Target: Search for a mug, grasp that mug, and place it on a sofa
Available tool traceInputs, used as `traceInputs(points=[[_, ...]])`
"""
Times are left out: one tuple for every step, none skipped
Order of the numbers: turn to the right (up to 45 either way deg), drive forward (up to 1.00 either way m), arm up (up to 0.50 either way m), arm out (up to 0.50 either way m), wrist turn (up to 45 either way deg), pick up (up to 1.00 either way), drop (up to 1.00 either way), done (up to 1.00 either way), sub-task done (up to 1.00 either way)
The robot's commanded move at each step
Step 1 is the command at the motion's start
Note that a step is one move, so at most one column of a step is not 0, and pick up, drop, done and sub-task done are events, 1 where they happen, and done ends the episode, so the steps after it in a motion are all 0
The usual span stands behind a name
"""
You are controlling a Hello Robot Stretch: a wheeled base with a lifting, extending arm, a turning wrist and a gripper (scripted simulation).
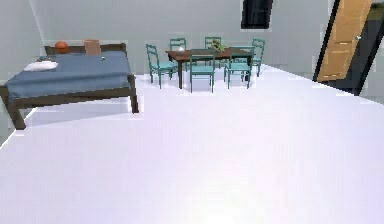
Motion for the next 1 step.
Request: traceInputs(points=[[0.0, 0.00, 0.00, -0.42, 0.0, 0.00, 0.00, 0.00, 0.00]])
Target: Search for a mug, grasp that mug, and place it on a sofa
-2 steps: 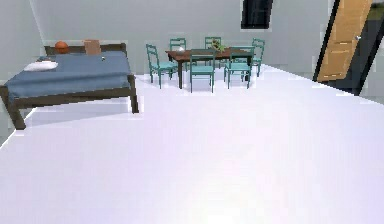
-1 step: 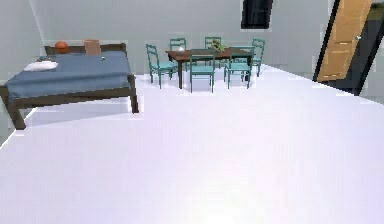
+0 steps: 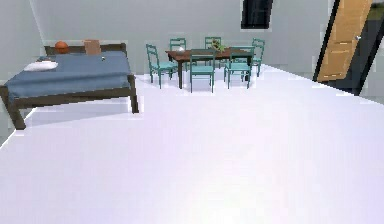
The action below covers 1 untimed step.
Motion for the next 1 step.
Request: traceInputs(points=[[15.0, 0.00, 0.00, 0.00, 0.0, 0.00, 0.00, 0.00, 0.00]])
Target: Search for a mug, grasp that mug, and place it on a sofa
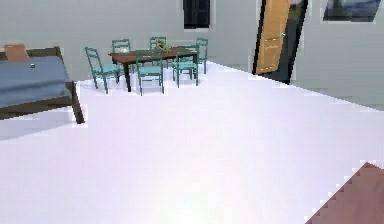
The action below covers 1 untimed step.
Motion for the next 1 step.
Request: traceInputs(points=[[0.0, 0.45, 0.00, 0.00, 0.0, 0.00, 0.00, 0.00, 0.00]])
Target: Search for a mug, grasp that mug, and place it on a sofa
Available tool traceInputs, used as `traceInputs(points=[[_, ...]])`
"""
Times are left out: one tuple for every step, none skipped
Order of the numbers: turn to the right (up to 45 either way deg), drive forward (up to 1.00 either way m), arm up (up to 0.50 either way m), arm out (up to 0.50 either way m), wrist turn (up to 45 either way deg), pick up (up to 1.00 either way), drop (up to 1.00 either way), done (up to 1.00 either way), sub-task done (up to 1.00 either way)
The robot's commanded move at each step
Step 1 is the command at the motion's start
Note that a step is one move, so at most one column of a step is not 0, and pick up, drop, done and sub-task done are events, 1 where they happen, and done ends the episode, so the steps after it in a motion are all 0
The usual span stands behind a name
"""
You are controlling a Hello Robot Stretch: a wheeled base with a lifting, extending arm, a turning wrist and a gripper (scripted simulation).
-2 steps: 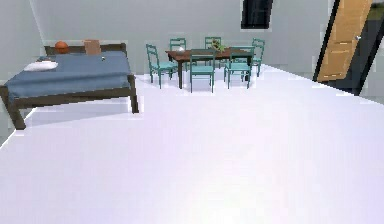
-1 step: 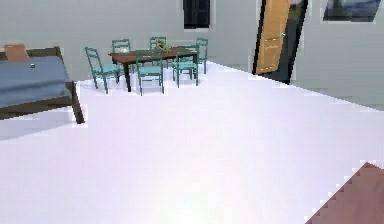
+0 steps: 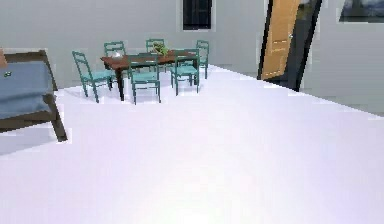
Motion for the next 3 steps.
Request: traceInputs(points=[[9.0, 0.00, 0.00, 0.00, 0.0, 0.00, 0.00, 0.00, 0.00], [0.0, 0.30, 0.00, 0.00, 0.0, 0.00, 0.00, 0.00, 0.00], [12.0, 0.00, 0.00, 0.00, 0.0, 0.00, 0.00, 0.00, 0.00]])
